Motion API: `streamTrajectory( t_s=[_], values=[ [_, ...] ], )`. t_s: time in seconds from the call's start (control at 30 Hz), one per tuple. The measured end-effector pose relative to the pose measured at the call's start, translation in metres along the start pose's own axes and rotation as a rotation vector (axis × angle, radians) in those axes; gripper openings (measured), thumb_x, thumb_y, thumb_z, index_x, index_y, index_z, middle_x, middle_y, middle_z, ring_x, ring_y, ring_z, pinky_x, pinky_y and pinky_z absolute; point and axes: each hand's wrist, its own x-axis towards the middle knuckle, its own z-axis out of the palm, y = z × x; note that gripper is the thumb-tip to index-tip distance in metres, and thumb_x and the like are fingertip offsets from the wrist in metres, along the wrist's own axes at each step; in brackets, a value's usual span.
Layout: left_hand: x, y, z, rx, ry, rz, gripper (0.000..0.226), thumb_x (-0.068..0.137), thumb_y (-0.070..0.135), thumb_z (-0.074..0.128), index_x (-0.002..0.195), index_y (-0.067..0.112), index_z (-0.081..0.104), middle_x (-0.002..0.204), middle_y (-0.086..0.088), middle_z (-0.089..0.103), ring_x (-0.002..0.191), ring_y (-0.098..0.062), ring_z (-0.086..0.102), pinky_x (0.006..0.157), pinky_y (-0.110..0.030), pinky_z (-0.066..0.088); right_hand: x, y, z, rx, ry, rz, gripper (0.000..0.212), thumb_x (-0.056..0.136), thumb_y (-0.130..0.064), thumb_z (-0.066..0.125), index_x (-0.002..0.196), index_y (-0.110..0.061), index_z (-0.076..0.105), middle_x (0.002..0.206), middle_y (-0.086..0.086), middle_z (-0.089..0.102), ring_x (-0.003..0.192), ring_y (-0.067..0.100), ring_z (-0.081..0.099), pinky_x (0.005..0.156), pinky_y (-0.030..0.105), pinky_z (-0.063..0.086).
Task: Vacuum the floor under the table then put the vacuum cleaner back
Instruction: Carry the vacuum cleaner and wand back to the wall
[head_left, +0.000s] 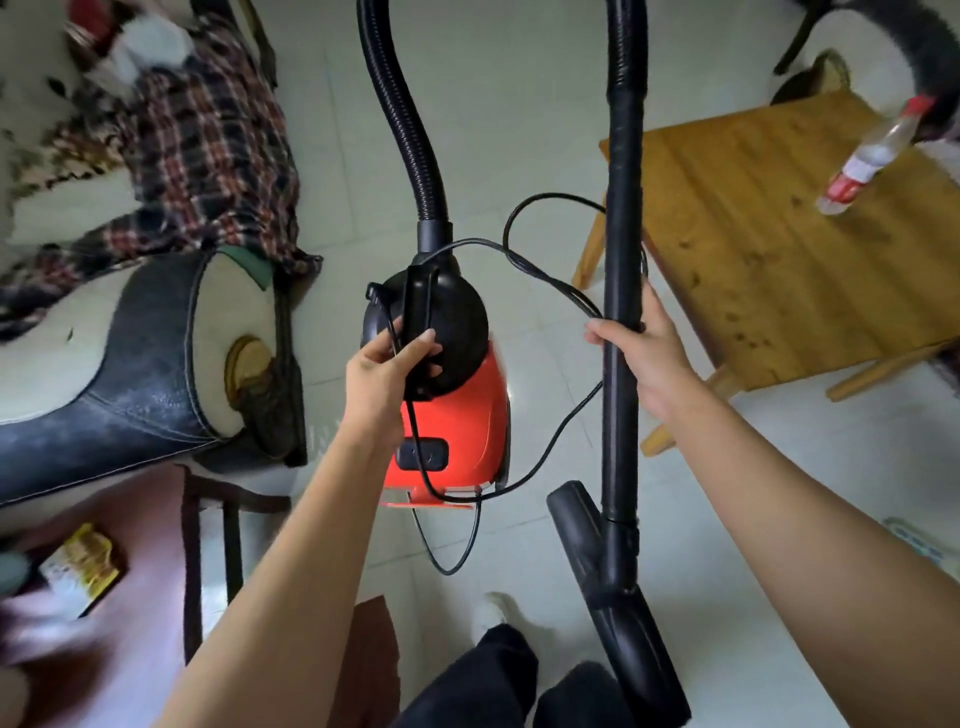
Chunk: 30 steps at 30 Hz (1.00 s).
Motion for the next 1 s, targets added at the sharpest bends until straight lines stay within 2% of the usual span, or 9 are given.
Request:
streamTrajectory(
  t_s=[0.07, 0.17, 0.3, 0.37, 0.53, 0.63, 0.77, 1.0],
  values=[
    [0.013, 0.008, -0.005, -0.016, 0.005, 0.003, 0.009, 0.085, 0.006, 0.065, 0.088, 0.015, 0.067, 0.061, 0.004, 0.069, 0.050, -0.010, 0.059, 0.059, -0.023, 0.049, 0.016, -0.010, 0.010, -0.035, -0.027, -0.012, 0.066, 0.085, -0.009, 0.064, 0.140, -0.031, 0.037, 0.114, 0.001, 0.061, 0.105, 0.020, 0.063, 0.099, 0.035, 0.045],
    [0.035, 0.018, -0.008, -0.046, 0.019, 0.010, 0.009, 0.087, 0.006, 0.064, 0.090, 0.013, 0.067, 0.061, 0.004, 0.069, 0.048, -0.009, 0.059, 0.058, -0.021, 0.051, 0.041, -0.027, 0.019, -0.083, -0.070, -0.026, 0.066, 0.087, -0.010, 0.062, 0.143, -0.032, 0.034, 0.117, 0.003, 0.060, 0.092, 0.014, 0.066, 0.092, 0.028, 0.047],
    [0.071, 0.030, 0.000, -0.047, 0.045, 0.014, 0.008, 0.087, 0.008, 0.064, 0.090, 0.014, 0.067, 0.063, 0.003, 0.069, 0.049, -0.010, 0.060, 0.061, -0.024, 0.051, 0.087, -0.042, 0.025, -0.106, -0.108, -0.029, 0.069, 0.085, -0.009, 0.064, 0.143, -0.031, 0.033, 0.118, 0.006, 0.058, 0.099, 0.019, 0.064, 0.104, 0.040, 0.043],
    [0.092, 0.036, 0.010, -0.043, 0.066, 0.015, 0.006, 0.086, 0.008, 0.065, 0.088, 0.014, 0.068, 0.065, 0.000, 0.068, 0.051, -0.011, 0.060, 0.059, -0.022, 0.052, 0.115, -0.048, 0.027, -0.109, -0.123, -0.029, 0.072, 0.084, -0.009, 0.065, 0.144, -0.032, 0.032, 0.125, 0.008, 0.056, 0.106, 0.022, 0.062, 0.107, 0.043, 0.040],
    [0.154, 0.056, 0.045, -0.069, 0.114, 0.029, 0.006, 0.086, 0.006, 0.065, 0.086, 0.012, 0.066, 0.066, -0.002, 0.068, 0.051, -0.011, 0.061, 0.055, -0.020, 0.052, 0.197, -0.070, 0.030, -0.095, -0.158, -0.040, 0.072, 0.086, -0.009, 0.064, 0.145, -0.031, 0.030, 0.131, 0.009, 0.053, 0.090, 0.015, 0.065, 0.105, 0.042, 0.042],
    [0.192, 0.071, 0.064, -0.063, 0.145, 0.040, 0.007, 0.086, 0.008, 0.065, 0.082, 0.013, 0.067, 0.064, -0.001, 0.068, 0.054, -0.012, 0.061, 0.059, -0.023, 0.052, 0.248, -0.082, 0.030, -0.097, -0.193, -0.021, 0.075, 0.085, -0.011, 0.066, 0.145, -0.035, 0.027, 0.138, 0.006, 0.049, 0.103, 0.020, 0.063, 0.107, 0.044, 0.039],
    [0.249, 0.094, 0.089, -0.100, 0.164, 0.060, 0.008, 0.087, 0.009, 0.064, 0.082, 0.013, 0.067, 0.064, 0.000, 0.067, 0.058, -0.013, 0.060, 0.065, -0.026, 0.050, 0.316, -0.107, 0.033, -0.109, -0.232, -0.016, 0.079, 0.081, -0.012, 0.069, 0.144, -0.037, 0.028, 0.139, 0.006, 0.049, 0.122, 0.029, 0.052, 0.108, 0.047, 0.037],
    [0.346, 0.131, 0.127, -0.157, 0.171, 0.061, 0.008, 0.088, 0.008, 0.063, 0.085, 0.014, 0.067, 0.064, 0.001, 0.068, 0.054, -0.010, 0.061, 0.056, -0.020, 0.053, 0.410, -0.150, 0.051, -0.101, -0.234, -0.036, 0.076, 0.084, -0.008, 0.066, 0.145, -0.034, 0.028, 0.136, 0.002, 0.050, 0.113, 0.023, 0.059, 0.105, 0.044, 0.041]
  ],
)
